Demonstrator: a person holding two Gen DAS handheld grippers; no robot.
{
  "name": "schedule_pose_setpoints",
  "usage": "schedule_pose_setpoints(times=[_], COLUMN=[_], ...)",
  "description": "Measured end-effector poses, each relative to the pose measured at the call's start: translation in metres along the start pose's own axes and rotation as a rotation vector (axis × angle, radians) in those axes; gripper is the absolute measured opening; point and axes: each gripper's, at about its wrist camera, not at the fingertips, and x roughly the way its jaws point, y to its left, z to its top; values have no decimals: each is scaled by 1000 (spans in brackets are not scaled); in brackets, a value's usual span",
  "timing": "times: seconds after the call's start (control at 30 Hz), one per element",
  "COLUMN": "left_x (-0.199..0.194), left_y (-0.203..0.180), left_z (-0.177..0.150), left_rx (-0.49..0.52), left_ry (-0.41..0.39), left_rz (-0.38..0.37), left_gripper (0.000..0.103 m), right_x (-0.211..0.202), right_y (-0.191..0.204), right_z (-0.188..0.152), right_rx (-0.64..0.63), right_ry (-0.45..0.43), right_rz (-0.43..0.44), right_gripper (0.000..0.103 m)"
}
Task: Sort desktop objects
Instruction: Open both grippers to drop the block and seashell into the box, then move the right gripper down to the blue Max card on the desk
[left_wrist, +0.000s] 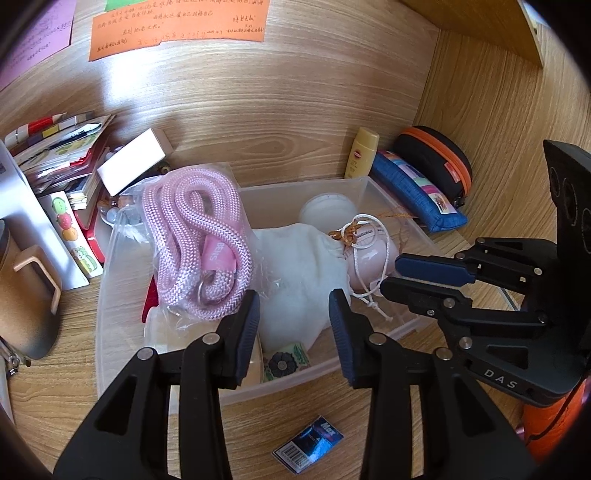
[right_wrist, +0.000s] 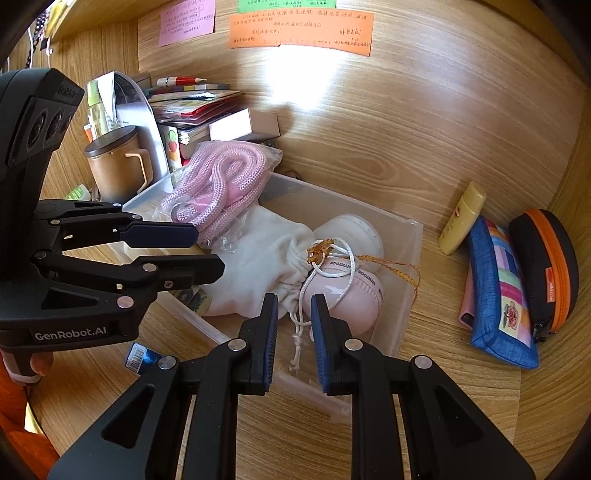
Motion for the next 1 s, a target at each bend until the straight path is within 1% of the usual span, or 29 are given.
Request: schedule_pose_setpoints(times=[0.1, 0.17, 0.27, 0.33, 0.4, 0.47, 0.53, 0.6, 0.67, 0.77, 1.0], left_x=[-5, -10, -19, -25, -32, -40, -49, -56, -63, -71, -72], left_y=[0, 0, 1, 4, 6, 10, 17, 23, 32, 42, 57], left_z=[-2, -3, -5, -6, -8, -11, -15, -19, -24, -35, -65], left_rx=[-2, -5, -9, -19, -29, -36, -50, -66, -86, -99, -105], left_ry=[-12, -21, -35, -46, -61, -74, -88, -97, -102, -95, -40], left_rz=[8, 9, 12, 9, 9, 9, 17, 19, 17, 44, 60], left_gripper=[48, 50, 52, 60, 64, 65, 70, 73, 73, 73, 73], right_x=[-5, -9, -16, -21, -26, -31, -36, -40, -44, -46, -36], right_y=[1, 3, 5, 8, 11, 15, 20, 27, 33, 44, 73], right_z=[0, -1, -1, -2, -2, -3, -4, -5, -7, -10, -22], right_rx=[3, 4, 8, 7, 10, 11, 7, 2, -2, -3, -10], right_ry=[-8, -16, -28, -36, -44, -53, -60, -69, -74, -75, -41], right_rz=[-9, -14, -15, -23, -30, -30, -33, -33, -28, -14, 20], right_gripper=[25, 30, 33, 35, 38, 42, 45, 48, 50, 52, 53])
